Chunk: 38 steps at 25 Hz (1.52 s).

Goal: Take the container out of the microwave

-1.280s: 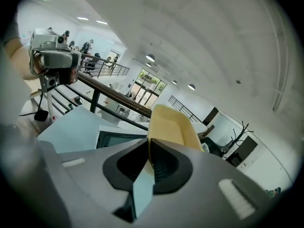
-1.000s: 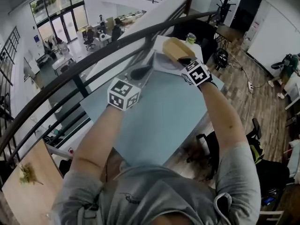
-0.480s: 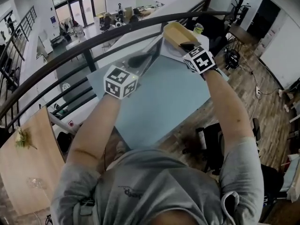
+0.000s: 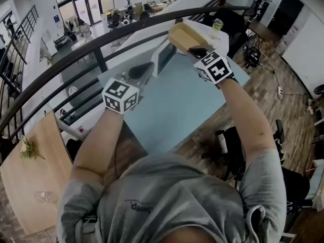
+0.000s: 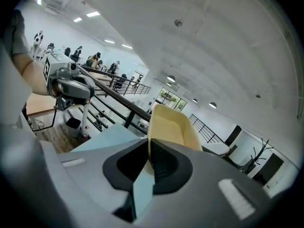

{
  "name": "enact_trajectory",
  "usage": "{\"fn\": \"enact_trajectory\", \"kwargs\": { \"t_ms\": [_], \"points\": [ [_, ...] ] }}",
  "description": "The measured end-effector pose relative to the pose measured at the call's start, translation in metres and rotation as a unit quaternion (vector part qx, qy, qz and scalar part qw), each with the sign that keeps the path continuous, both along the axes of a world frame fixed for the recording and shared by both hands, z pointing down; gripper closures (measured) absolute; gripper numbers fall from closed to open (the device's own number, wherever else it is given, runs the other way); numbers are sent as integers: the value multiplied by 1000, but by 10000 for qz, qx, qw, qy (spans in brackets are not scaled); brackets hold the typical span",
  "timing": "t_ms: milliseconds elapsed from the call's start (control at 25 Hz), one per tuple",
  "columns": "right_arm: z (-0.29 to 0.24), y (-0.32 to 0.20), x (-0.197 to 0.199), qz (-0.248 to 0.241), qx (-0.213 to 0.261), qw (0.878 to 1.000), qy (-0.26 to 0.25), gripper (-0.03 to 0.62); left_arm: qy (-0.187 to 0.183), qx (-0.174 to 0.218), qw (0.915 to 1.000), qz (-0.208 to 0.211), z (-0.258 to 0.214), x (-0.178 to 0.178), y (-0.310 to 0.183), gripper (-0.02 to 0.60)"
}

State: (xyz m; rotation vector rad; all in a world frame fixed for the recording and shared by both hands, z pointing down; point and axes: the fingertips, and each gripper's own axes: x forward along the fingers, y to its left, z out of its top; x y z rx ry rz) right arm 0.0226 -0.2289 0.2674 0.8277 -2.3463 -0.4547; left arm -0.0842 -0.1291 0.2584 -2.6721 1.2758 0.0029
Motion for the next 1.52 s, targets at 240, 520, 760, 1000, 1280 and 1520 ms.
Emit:
{"fn": "enact_trajectory", "kwargs": {
  "t_ms": [240,520,760,1000,1280,1520],
  "points": [
    [18,23,-24,42,-75,9999,-88,572,-68,-379,9987,321,38,-32,10,558],
    [60,48,-44,91,-283,9995,-66,572,-85,-741,9948,694,82,-47,18,558],
    [95,65,-50,44,-416,9991,46,572,-41,-1011,9914,831,121,-48,22,558],
    [130,74,-54,-3,-676,9977,-27,572,-89,-1199,9892,838,164,-47,24,558],
    [190,93,-59,-142,-868,9960,175,572,-138,-1565,9843,799,219,-42,33,558],
    [244,109,-61,-77,-1207,9925,169,572,-197,-2008,9766,744,273,-45,45,557]
  ]
}}
